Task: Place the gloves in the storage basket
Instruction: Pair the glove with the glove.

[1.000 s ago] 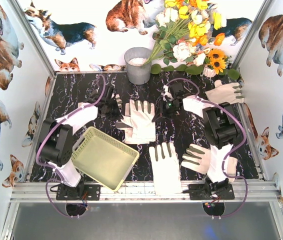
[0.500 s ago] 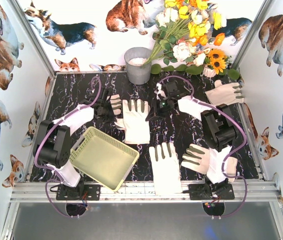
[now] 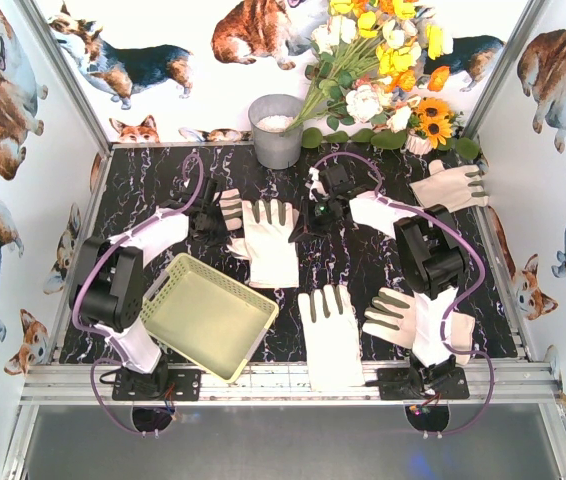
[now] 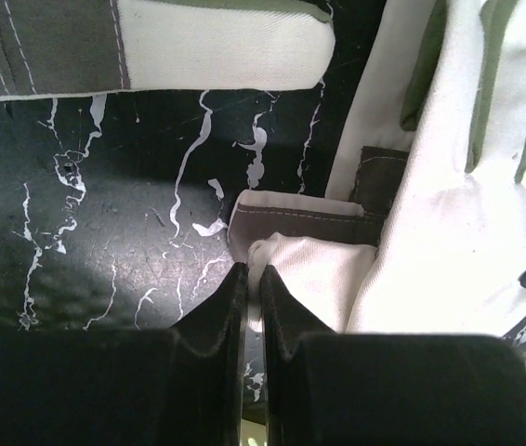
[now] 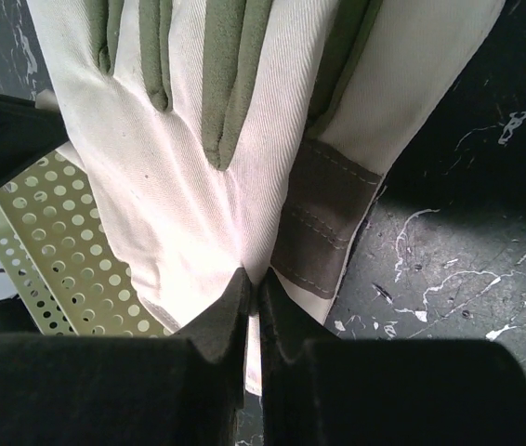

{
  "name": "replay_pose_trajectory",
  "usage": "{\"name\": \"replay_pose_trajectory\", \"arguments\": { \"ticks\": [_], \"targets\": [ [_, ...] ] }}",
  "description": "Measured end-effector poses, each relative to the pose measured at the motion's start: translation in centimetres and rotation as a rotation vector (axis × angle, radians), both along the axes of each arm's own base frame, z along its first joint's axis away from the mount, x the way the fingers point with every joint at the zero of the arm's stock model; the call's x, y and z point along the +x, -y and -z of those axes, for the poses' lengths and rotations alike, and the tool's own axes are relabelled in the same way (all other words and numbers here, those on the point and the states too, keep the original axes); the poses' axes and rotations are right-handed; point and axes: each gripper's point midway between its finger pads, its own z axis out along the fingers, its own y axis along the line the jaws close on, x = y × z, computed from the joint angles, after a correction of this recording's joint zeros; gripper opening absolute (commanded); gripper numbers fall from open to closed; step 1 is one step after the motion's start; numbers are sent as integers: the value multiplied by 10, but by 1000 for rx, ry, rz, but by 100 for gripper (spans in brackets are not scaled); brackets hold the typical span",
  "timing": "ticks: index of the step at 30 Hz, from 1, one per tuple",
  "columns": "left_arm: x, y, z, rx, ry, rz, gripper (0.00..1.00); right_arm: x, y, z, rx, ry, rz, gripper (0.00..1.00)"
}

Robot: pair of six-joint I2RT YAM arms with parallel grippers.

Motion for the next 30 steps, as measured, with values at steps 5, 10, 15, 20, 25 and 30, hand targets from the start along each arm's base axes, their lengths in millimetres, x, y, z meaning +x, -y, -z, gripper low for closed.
{"name": "replay_pose_trajectory", "arguments": {
  "ticks": [5, 10, 15, 20, 25, 30],
  "targets": [
    [1, 1, 9, 0, -14, 4, 0, 1, 1, 2, -11, 2, 7, 0],
    [3, 3, 10, -6, -10, 8, 0, 1, 3, 4, -25, -2, 14, 0],
    [4, 4, 21, -6, -27, 15, 0, 1, 4, 5, -32, -6, 20, 0],
    [2, 5, 33, -4, -53, 29, 0, -1, 5, 7, -40, -20, 27, 0],
    [3, 5, 34, 1, -50, 38, 0, -4, 6, 16, -54, -53, 34, 0],
    [3, 5, 34, 4, -44, 47, 21, -5, 6, 20, -59, -62, 35, 33]
  ]
}}
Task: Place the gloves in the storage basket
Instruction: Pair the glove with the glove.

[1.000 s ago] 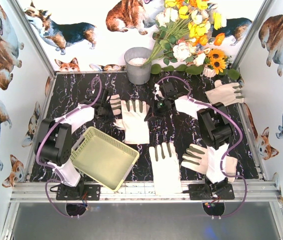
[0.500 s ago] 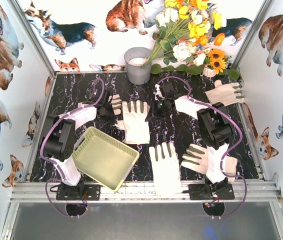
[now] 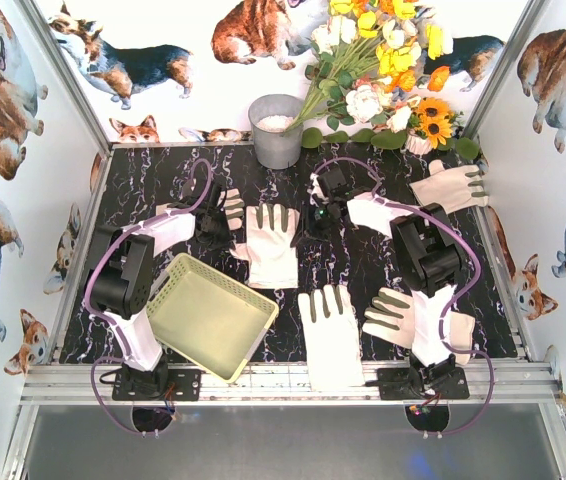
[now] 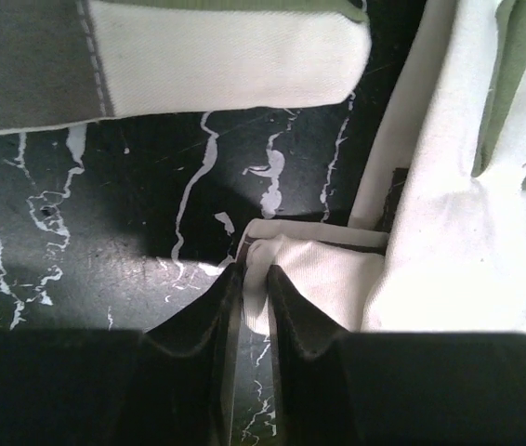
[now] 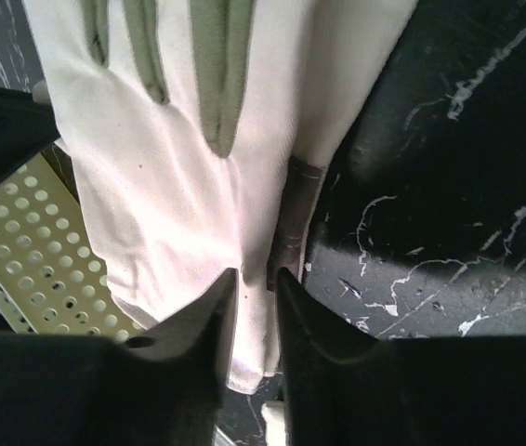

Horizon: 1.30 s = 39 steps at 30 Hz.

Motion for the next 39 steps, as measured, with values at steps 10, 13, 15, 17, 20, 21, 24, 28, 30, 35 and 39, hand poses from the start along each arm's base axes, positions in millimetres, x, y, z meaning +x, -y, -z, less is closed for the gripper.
{"name": "replay_pose_trajectory", "arguments": {
  "ticks": [10, 13, 15, 17, 20, 21, 24, 28, 30, 35, 39],
  "targets": [
    [-6, -21, -12, 69, 1, -9, 48, 10, 23, -21, -7, 47, 38, 55],
    [-4, -19, -30, 63, 33, 9, 51, 12, 28, -45, 29, 91, 49, 57],
    [2, -15, -43, 45, 62, 31, 51, 13, 30, -58, 50, 110, 53, 59],
    [8, -8, -55, 17, 90, 58, 50, 13, 28, -62, 67, 119, 47, 60],
    [15, 3, -66, -31, 114, 95, 50, 9, 25, -60, 84, 105, 37, 61],
    [17, 7, -68, -48, 119, 106, 49, 8, 24, -58, 89, 94, 35, 61],
    [21, 17, -65, -91, 110, 132, 49, 6, 21, -48, 98, 59, 32, 62],
    [28, 27, -50, -127, 78, 155, 47, 3, 20, -24, 90, -15, 39, 62],
    [29, 29, -40, -134, 56, 161, 46, 2, 19, -14, 89, -48, 42, 62],
    [26, 32, -23, -146, 10, 169, 42, 1, 17, -3, 91, -83, 42, 62],
    [26, 35, -16, -159, 0, 176, 38, 4, 14, -1, 105, -90, 39, 60]
  ]
}}
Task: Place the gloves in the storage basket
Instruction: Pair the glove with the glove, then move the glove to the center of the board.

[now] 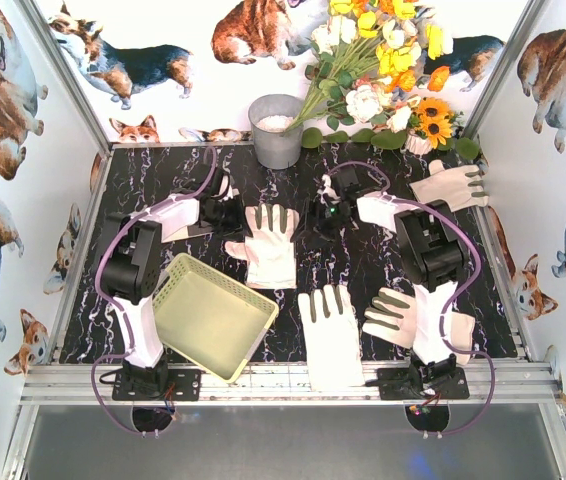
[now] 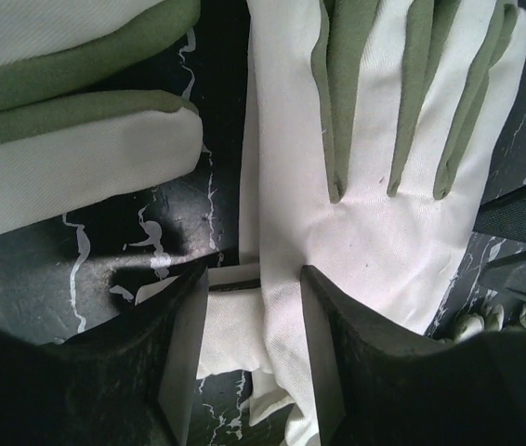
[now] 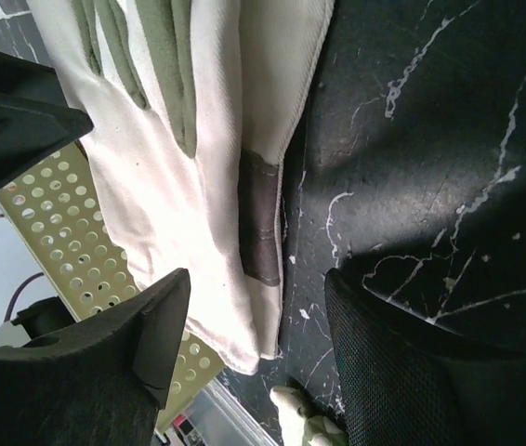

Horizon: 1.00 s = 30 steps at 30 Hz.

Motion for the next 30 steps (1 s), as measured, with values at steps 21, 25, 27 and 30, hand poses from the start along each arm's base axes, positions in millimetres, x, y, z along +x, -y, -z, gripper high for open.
{"name": "replay_pose_trajectory", "arguments": {
  "ticks": [21, 25, 27, 30],
  "targets": [
    [-2, 6, 17, -45, 0, 0, 19, -6, -27, 8, 68, -58, -62, 56],
    [-2, 7, 17, -52, 3, -2, 18, -5, -31, 8, 76, -63, -69, 54],
    [-2, 8, 18, -53, 4, -3, 18, -4, -33, 9, 78, -62, -74, 50],
    [-3, 8, 18, -58, 8, -2, 17, -4, -36, 11, 71, -56, -80, 37]
  ]
}}
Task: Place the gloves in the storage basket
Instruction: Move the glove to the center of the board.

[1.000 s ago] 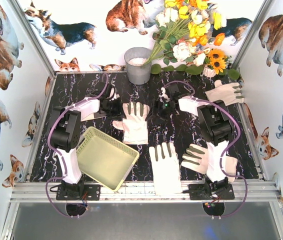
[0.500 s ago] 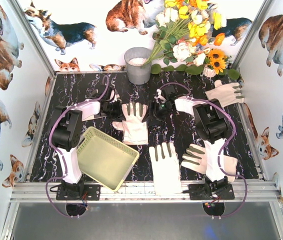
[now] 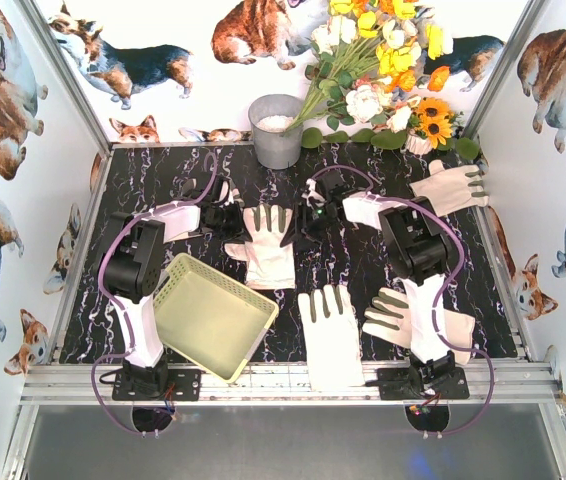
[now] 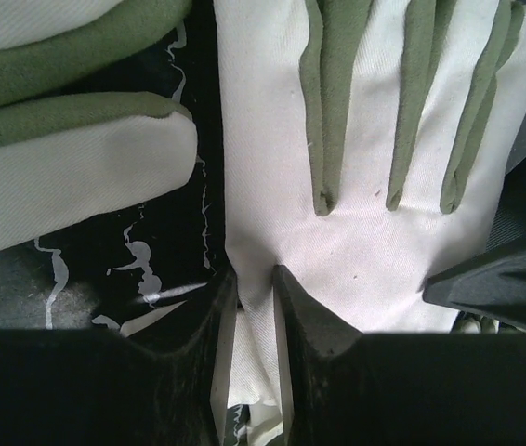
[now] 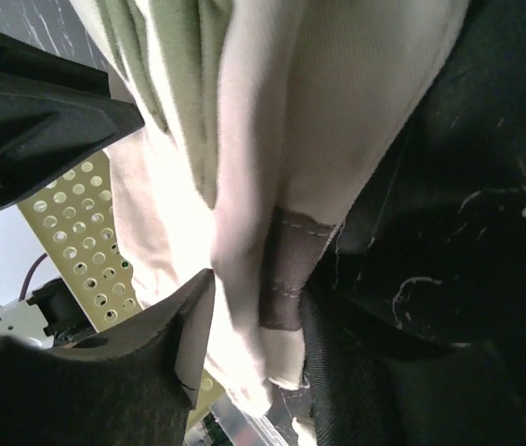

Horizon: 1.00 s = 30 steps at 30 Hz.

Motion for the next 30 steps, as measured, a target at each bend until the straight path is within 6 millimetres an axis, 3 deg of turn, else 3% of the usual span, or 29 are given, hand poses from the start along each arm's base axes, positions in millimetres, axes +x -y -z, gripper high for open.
{"name": "replay_pose_trajectory", "arguments": {
  "ticks": [8, 11, 17, 25, 30],
  "targets": [
    [-2, 6, -1, -16, 3, -1, 17, 1, 0, 9, -22, 5, -9, 0],
    [-4, 9, -2, -16, 2, -3, 24, 1, 5, 11, -31, 6, -10, 0],
    [-6, 16, -13, -17, 13, -15, 54, 5, 32, 10, -63, 18, 9, 0],
    [-2, 18, -51, -59, 73, -84, 59, 18, 91, 5, -131, 61, 70, 0],
    [-18, 22, -39, -123, 12, -137, 64, 11, 99, 11, -142, 38, 72, 0]
  ]
}}
